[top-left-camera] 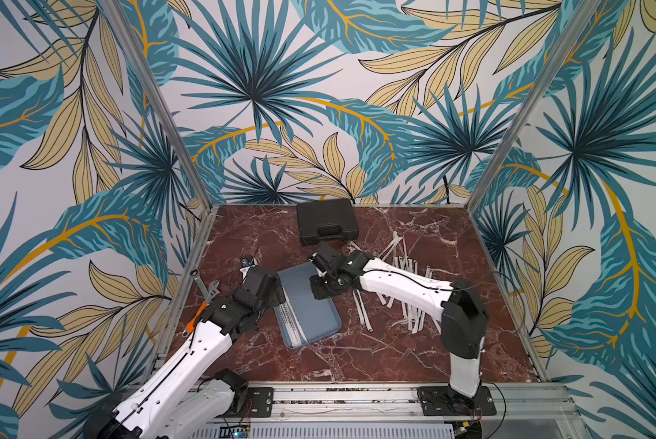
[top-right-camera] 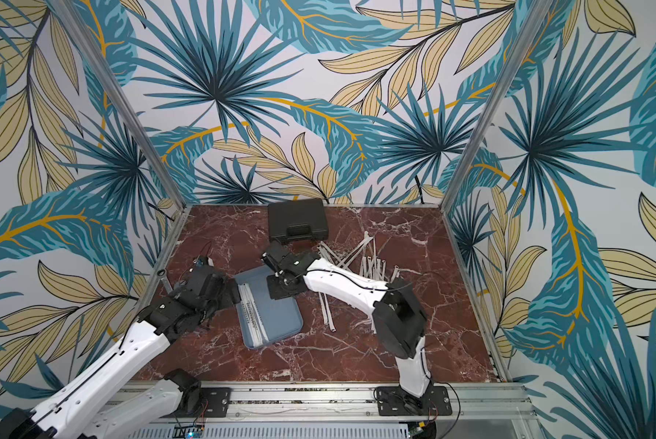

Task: Put the straws into the storage box
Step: Pick up the straw from the center of the board, then place the straw in the storage box.

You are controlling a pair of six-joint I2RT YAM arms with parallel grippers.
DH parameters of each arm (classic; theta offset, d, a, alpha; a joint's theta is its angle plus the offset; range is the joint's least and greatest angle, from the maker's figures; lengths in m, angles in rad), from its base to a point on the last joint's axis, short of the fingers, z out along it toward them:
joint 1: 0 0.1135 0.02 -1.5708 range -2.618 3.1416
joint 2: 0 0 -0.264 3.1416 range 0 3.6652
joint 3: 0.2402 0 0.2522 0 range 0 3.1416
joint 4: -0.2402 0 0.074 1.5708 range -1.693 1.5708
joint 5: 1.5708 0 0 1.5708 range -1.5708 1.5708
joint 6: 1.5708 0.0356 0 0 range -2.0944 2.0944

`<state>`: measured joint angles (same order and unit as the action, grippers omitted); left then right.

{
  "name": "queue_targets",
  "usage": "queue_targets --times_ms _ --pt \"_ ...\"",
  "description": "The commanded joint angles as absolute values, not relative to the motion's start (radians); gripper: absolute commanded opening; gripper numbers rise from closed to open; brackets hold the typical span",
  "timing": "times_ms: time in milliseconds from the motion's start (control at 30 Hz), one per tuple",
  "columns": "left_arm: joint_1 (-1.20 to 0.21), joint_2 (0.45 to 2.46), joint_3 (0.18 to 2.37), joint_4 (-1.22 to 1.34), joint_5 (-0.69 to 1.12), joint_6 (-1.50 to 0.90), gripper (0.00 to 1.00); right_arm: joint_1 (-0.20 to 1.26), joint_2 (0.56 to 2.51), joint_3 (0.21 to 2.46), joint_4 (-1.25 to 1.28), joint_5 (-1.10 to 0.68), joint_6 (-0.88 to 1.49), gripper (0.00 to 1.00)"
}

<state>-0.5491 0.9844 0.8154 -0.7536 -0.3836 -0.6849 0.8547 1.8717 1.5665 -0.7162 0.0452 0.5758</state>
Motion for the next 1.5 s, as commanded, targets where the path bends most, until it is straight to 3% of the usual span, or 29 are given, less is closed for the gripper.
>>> queue_targets --times_ms 0,200,500,667,800,1033,1167,1467 --pt "-0.684 1.118 0.898 -0.748 -0.436 -0.680 0.89 0.811 1.893 1.426 -0.733 0.191 0.582 0.27" --pt "-0.807 1.320 0.940 -0.647 -0.358 -0.684 0.89 0.775 1.955 1.410 -0.744 0.251 0.530 0.28" --pt "-0.817 1.359 0.905 -0.611 -0.327 -0.690 0.90 0.749 2.068 1.440 -0.736 0.246 0.500 0.28" --pt "-0.817 1.348 0.906 -0.624 -0.346 -0.691 0.90 0.746 2.088 1.441 -0.723 0.220 0.500 0.17" --pt "-0.784 1.281 0.898 -0.673 -0.417 -0.688 0.90 0.761 2.028 1.446 -0.724 0.201 0.486 0.10" --pt "-0.604 0.974 0.761 -0.739 -0.475 -0.743 0.90 0.921 1.919 1.572 -0.795 0.149 0.494 0.10" --pt "-0.554 0.835 0.661 -0.722 -0.462 -0.788 0.90 0.979 2.006 1.664 -0.741 0.059 0.534 0.09" --pt "-0.545 0.833 0.674 -0.742 -0.446 -0.782 0.90 0.991 2.233 1.845 -0.688 -0.059 0.542 0.10"
